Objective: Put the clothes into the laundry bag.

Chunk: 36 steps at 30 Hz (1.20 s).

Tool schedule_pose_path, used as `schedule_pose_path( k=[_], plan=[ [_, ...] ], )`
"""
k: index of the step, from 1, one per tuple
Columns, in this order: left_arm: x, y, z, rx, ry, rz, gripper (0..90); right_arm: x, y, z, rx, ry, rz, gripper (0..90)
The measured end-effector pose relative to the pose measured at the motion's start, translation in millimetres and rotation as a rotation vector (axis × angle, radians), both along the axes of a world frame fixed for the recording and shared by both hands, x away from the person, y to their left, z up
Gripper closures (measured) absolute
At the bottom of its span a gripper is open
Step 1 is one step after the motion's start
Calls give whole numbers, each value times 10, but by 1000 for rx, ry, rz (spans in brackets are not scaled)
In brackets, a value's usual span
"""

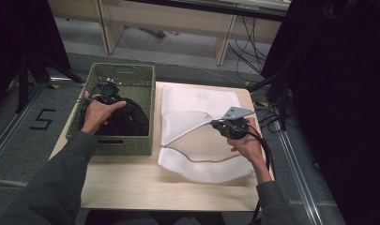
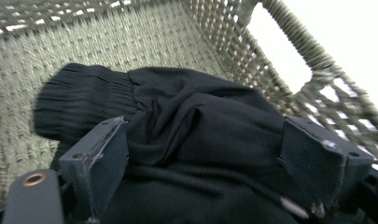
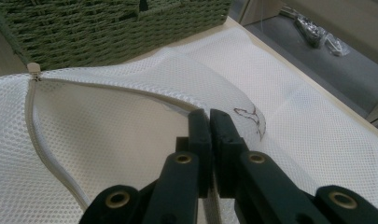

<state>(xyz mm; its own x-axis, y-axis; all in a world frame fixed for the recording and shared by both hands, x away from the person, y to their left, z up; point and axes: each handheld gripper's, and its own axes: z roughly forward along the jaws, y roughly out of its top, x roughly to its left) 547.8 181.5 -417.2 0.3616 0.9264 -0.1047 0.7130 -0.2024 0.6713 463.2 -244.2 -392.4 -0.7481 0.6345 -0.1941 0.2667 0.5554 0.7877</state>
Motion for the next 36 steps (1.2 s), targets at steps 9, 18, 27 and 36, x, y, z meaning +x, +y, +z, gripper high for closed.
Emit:
schedule_pose_path(
  k=[9, 18, 27, 36],
  plan=[
    [111, -78, -271, 64, 101, -12, 143, 8, -6, -12, -22, -10, 16, 886],
    [121, 51, -501, 71, 94, -8, 99, -3, -18, -40, -17, -8, 2, 886],
    [167, -31, -592, 72, 153, -25, 40, -2, -10, -57, -26, -2, 0, 886],
    [202, -27, -700, 133, 158, 11, 0, -4, -3, -84, -43, -3, 14, 886]
  ],
)
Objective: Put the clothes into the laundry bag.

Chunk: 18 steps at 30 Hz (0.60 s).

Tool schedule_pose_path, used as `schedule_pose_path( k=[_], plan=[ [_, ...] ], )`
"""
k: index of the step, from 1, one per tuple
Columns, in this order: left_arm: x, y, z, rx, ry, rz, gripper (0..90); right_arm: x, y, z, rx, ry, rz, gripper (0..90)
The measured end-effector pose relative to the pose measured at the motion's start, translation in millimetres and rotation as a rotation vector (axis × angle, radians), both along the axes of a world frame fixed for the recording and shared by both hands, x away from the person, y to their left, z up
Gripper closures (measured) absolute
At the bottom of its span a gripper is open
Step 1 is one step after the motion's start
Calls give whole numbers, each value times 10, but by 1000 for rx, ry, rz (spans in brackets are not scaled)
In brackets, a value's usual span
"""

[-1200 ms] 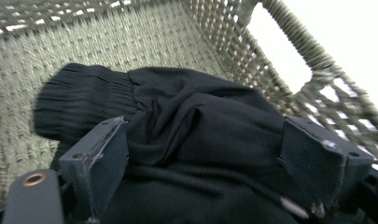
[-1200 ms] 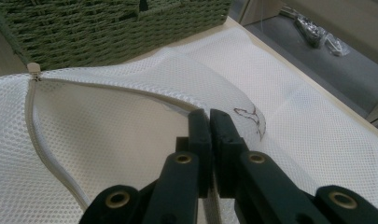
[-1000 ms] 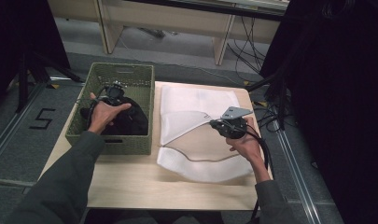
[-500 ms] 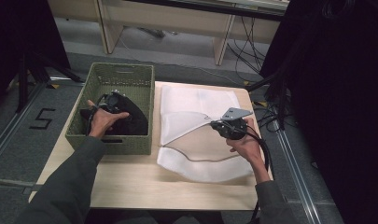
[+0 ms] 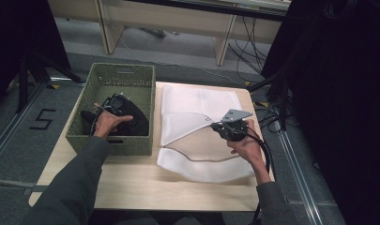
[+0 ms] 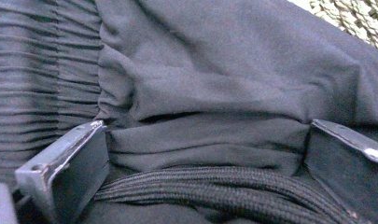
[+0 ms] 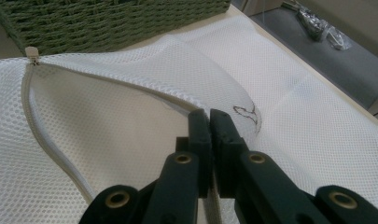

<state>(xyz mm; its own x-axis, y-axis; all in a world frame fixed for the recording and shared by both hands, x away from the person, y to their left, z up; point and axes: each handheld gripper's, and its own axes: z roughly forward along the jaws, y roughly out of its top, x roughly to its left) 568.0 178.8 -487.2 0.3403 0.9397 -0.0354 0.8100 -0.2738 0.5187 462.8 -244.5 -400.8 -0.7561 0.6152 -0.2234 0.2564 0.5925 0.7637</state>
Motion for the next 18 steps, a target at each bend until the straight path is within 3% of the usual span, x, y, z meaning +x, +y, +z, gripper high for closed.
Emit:
schedule_pose_path(
  k=[1, 2, 3, 5, 6, 10, 13, 14, 15, 18],
  plan=[
    [0, -2, -6, -3, 7, -4, 0, -7, -2, -4, 3, 4, -6, 886],
    [-18, -39, -19, -35, 25, 31, 0, -4, -4, -6, -1, 3, 2, 886],
    [-21, -52, -20, -31, 29, 30, 0, -4, -8, -2, -5, 2, 2, 886],
    [-22, -43, -14, -22, 49, -8, 9, -7, -15, 0, -2, -4, 2, 885],
    [-17, -26, -15, -14, 49, -33, 19, -10, -25, 12, -12, -16, -3, 885],
    [-29, -21, -31, -21, 37, -28, 15, -11, -22, 6, -8, -15, -9, 885],
    [-27, -29, -37, -22, 49, -8, 3, -11, -15, 7, -3, -2, -3, 885],
    [-44, -47, -46, -63, 60, 29, 10, -11, -16, 7, -2, 1, -4, 885],
    [-32, -26, -39, -53, 61, 8, 26, -12, -22, 12, -8, -18, -9, 885],
    [-64, -43, -14, -101, 69, 10, 153, -10, -23, 11, -8, -12, -9, 885]
  ],
)
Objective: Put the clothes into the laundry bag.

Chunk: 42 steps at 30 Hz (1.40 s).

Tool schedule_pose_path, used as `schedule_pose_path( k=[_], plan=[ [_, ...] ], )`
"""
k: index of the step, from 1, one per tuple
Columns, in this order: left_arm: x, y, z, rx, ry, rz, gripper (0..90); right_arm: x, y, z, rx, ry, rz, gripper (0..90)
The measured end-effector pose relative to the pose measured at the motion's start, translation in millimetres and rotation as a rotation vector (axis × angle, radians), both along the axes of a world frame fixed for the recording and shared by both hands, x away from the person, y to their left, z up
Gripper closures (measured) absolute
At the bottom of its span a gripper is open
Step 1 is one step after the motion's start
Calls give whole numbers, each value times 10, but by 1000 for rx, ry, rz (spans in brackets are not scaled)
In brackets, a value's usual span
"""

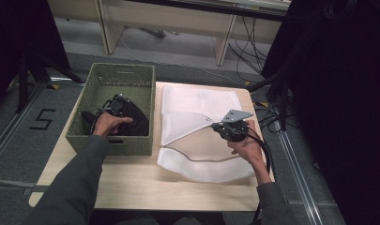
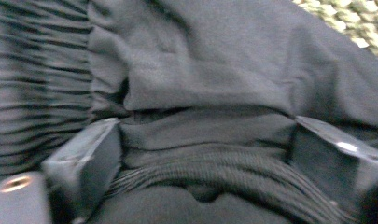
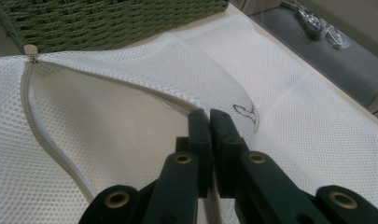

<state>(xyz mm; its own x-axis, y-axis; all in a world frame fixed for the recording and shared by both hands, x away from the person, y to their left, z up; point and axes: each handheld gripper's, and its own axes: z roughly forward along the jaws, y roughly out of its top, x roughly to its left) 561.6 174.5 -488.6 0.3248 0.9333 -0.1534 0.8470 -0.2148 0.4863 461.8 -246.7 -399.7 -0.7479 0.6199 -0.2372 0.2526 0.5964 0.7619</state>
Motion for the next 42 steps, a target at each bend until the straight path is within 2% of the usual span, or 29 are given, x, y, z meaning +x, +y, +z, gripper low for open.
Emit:
schedule_pose_path(
  k=[1, 2, 3, 5, 7, 8, 10, 11, 15, 17, 20, 22, 25, 27, 28, 31, 34, 35, 37, 39, 40, 42],
  plan=[
    [-8, -4, 17, -1, 0, -4, 207, 1, 0, 0, -1, -2, -1, 885],
    [-16, -4, 38, -26, 4, -14, 275, 2, 7, -4, 8, 9, 7, 885],
    [-23, -10, 46, -34, 0, -14, 382, 1, 7, -2, 7, 10, 8, 885],
    [-27, -5, 57, -53, -4, -14, 504, 8, 8, 2, 5, 10, 8, 885],
    [-30, -3, 66, -57, -25, -7, 604, 5, 13, 5, 9, 7, 7, 885],
    [-35, -2, 72, -54, -36, -5, 644, -6, 20, 4, 17, 20, -1, 885],
    [-44, 5, 93, -54, -49, -5, 701, -4, 22, 3, 16, 24, -7, 885],
    [-46, 10, 112, -54, -52, -4, 719, 7, 21, -1, 10, 19, 9, 885],
    [-55, 50, 253, -73, -83, -38, 744, 9, 6, 4, 19, 19, 1, 885],
    [-45, 76, 383, -75, -101, -80, 750, 7, 6, 0, 23, 17, -3, 885],
    [-82, 95, 588, -125, -133, -83, 756, -1, 5, 6, 21, 20, -6, 885],
    [-119, 116, 725, -175, -163, -80, 756, -17, 7, 7, 27, 31, -8, 885],
    [-181, 136, 942, -193, -202, -100, 757, 1, -4, 6, 24, 3, 0, 885],
    [-229, 155, 1102, -212, -239, -109, 758, -5, -13, 16, 18, 11, -1, 885],
    [-254, 166, 1182, -216, -259, -115, 759, -5, -9, 11, 31, 11, -6, 885],
    [-344, 206, 1426, -241, -310, -134, 760, -12, -18, 15, 32, 17, -16, 885],
    [-476, 232, 1644, -260, -352, -161, 760, -3, -36, 26, 23, -10, -13, 885],
    [-524, 238, 1711, -262, -359, -183, 761, -3, -33, 22, 34, 4, -10, 885],
    [-633, 227, 1836, -281, -400, -197, 762, -1, -41, 23, 29, -6, -6, 885],
    [-731, 237, 1955, -306, -430, -211, 764, -11, -51, 36, 28, 11, -17, 885],
    [-777, 250, 2013, -310, -439, -223, 764, -22, -40, 24, 42, 8, -26, 885],
    [-869, 274, 2129, -327, -451, -248, 764, -25, -46, 33, 31, 5, -21, 885]
  ],
)
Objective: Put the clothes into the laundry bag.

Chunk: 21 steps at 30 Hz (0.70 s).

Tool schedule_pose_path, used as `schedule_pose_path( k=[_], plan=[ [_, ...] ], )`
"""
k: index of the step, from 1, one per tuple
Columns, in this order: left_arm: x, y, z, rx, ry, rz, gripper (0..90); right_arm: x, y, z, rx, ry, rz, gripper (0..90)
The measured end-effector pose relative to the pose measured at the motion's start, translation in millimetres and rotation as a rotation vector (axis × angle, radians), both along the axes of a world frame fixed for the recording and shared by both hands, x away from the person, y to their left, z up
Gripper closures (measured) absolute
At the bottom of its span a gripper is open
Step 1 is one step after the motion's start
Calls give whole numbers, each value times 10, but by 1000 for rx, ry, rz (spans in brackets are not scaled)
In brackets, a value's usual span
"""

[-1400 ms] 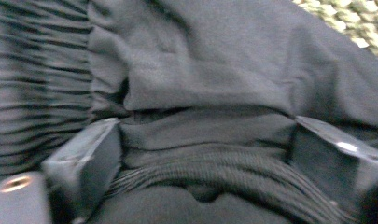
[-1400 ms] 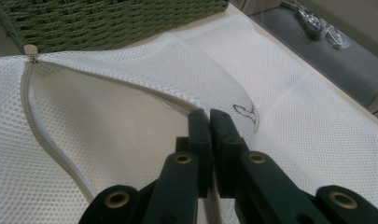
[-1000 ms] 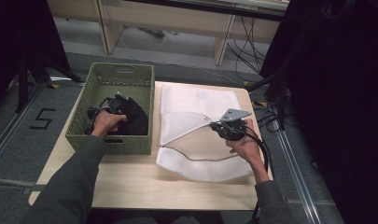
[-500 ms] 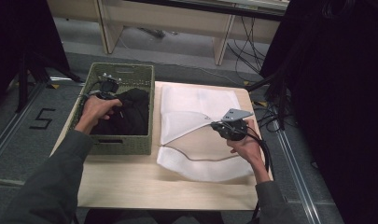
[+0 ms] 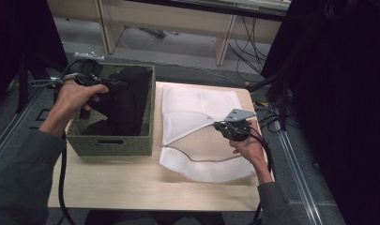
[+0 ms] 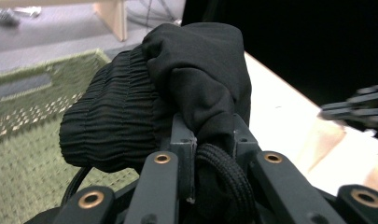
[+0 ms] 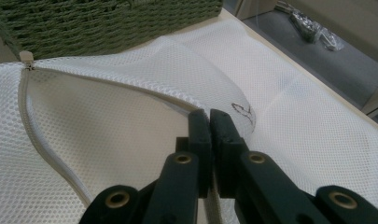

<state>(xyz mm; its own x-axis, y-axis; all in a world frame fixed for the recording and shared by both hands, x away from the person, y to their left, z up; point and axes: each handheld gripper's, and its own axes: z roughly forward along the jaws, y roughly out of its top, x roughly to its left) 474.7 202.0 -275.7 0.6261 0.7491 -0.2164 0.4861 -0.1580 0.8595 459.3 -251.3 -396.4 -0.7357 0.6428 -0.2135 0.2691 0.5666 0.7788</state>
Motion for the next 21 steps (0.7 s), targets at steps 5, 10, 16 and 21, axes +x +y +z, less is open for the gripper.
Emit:
schedule_pose_path(
  k=[5, 10, 16, 21],
  plan=[
    [-249, 45, 267, -42, -34, -60, 765, 6, -4, 1, 0, -2, 0, 885],
    [-489, 21, 382, -83, -37, -114, 765, 17, -6, 2, 5, -10, 5, 886],
    [-687, -103, 360, -68, -70, -138, 764, 9, -3, 13, -1, -2, -4, 886],
    [-828, -223, 285, -65, -90, -161, 764, 9, -13, 17, 1, -8, -17, 886]
  ],
)
